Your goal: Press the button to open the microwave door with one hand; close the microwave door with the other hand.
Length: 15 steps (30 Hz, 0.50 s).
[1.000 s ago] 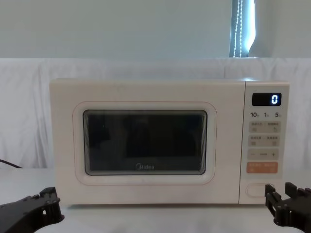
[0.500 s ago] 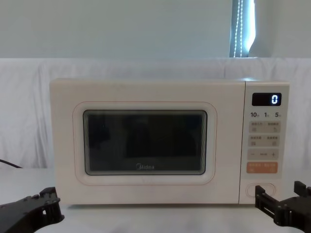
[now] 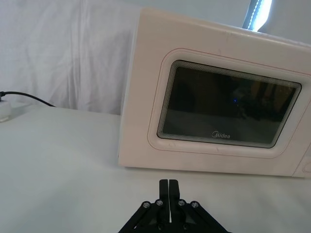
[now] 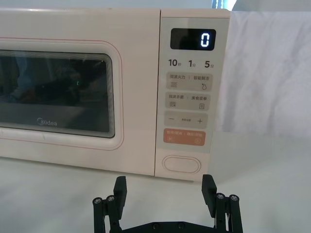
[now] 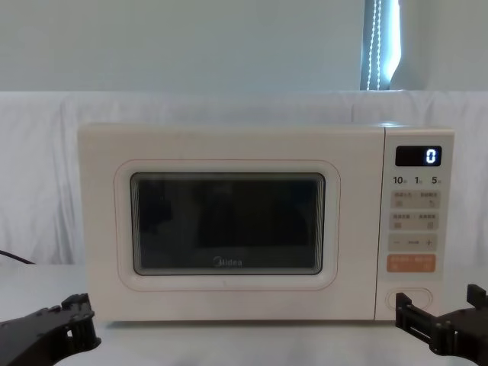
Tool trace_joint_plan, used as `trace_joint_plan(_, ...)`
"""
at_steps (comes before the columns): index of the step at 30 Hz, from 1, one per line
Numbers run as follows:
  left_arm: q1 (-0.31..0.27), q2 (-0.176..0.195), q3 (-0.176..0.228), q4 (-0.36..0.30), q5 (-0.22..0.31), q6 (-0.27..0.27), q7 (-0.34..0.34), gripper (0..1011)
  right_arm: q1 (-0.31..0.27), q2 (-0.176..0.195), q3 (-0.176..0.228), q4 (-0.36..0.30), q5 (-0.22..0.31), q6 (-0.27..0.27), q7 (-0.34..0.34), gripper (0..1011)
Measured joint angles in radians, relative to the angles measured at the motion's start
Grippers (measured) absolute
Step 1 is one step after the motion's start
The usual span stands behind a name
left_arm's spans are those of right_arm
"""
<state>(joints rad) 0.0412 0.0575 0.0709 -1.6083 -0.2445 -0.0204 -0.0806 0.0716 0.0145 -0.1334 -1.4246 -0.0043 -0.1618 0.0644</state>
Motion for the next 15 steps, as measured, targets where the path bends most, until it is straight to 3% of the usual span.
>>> trace_joint_plan(6, 0.0, 0.0, 0.0, 0.0, 0.0, 0.0, 0.0, 153, 0.0, 0.0, 0.0, 0.0, 0.0, 0.0, 0.0, 1001)
trace_joint_plan(15, 0.0, 0.0, 0.0, 0.0, 0.0, 0.0, 0.0, 450, 0.0, 0.0, 0.0, 0.0, 0.0, 0.0, 0.0, 1001)
